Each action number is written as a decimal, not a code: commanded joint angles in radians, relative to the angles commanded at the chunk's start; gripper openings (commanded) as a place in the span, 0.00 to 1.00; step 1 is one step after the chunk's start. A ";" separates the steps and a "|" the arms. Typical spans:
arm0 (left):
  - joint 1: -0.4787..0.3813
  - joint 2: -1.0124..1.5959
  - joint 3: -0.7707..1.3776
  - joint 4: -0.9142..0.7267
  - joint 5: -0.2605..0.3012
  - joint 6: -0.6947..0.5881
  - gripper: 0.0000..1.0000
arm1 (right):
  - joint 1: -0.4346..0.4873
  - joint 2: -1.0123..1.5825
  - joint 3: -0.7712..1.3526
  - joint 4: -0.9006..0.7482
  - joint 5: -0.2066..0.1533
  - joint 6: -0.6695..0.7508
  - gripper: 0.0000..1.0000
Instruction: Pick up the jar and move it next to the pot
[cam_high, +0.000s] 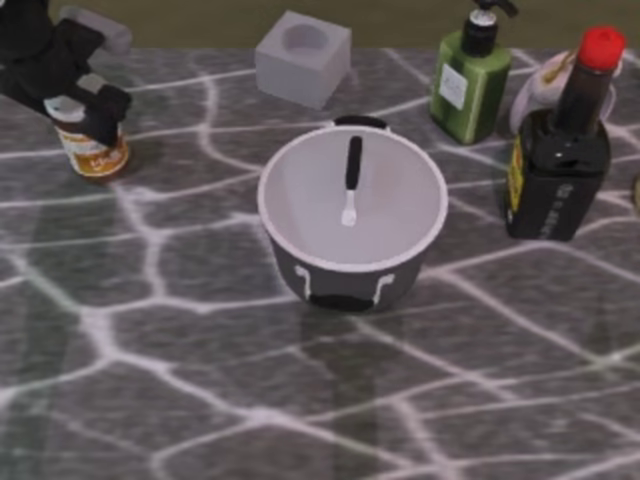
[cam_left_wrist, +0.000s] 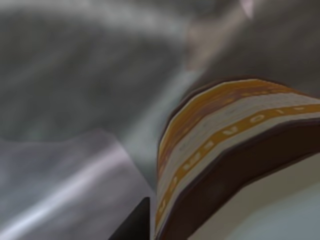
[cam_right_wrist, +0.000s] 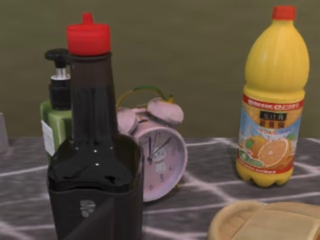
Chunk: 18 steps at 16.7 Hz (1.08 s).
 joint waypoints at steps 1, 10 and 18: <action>0.000 0.000 0.000 0.000 0.000 0.000 0.40 | 0.000 0.000 0.000 0.000 0.000 0.000 1.00; 0.000 0.000 0.000 0.000 0.000 0.000 0.00 | 0.000 0.000 0.000 0.000 0.000 0.000 1.00; 0.004 -0.040 -0.039 0.000 -0.001 0.003 0.00 | 0.000 0.000 0.000 0.000 0.000 0.000 1.00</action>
